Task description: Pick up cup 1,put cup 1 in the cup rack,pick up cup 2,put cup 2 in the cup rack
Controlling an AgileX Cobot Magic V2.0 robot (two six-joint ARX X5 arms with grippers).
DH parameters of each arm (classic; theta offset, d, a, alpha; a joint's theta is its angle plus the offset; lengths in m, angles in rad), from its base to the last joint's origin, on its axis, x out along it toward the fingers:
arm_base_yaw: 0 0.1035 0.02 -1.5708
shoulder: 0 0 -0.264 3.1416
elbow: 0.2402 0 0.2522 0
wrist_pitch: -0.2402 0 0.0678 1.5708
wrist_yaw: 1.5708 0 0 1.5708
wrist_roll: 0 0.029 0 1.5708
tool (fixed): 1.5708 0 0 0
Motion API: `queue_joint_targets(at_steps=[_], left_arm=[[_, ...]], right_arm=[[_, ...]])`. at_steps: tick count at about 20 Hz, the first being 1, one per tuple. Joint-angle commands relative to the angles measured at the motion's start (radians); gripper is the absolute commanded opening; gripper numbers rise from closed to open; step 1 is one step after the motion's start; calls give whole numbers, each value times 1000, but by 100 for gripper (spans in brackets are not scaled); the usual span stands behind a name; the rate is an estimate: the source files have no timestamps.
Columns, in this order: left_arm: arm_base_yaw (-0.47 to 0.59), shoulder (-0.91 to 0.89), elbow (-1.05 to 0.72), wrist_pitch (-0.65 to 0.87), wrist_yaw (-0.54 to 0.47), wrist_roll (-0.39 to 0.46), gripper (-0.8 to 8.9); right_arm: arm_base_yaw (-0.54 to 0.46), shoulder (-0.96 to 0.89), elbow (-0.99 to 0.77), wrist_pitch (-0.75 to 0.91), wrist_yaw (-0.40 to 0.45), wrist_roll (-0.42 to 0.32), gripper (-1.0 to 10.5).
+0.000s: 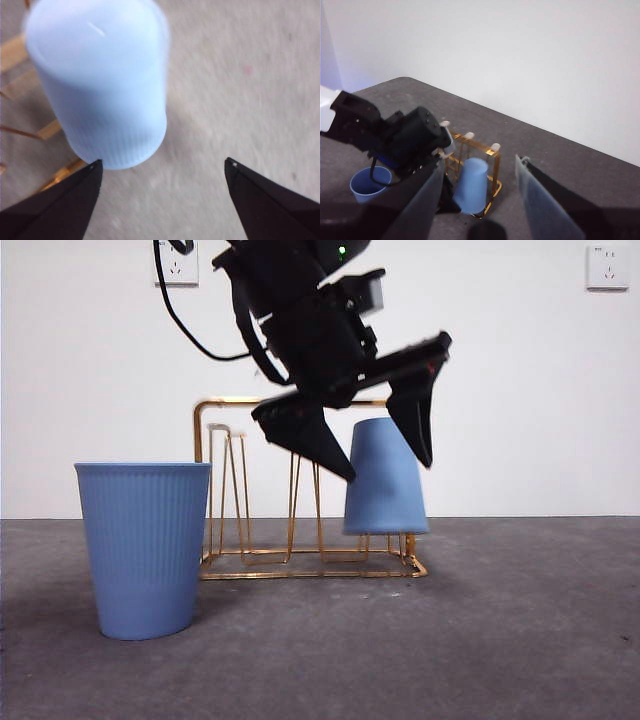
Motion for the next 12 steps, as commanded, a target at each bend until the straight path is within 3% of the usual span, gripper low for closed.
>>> queue_joint_targets(at_steps=[1,7,12], left_arm=[[10,9,40,-24,3,-2,409],[20,7,100,-155,14,-2,409],[18,0,100,-196,133,-11,409]], right_arm=[[0,-1,-5,2,0,-3,251],[0,-1,-5,-2,0,-4,251],[0,-1,-5,-3,0,-2,251]])
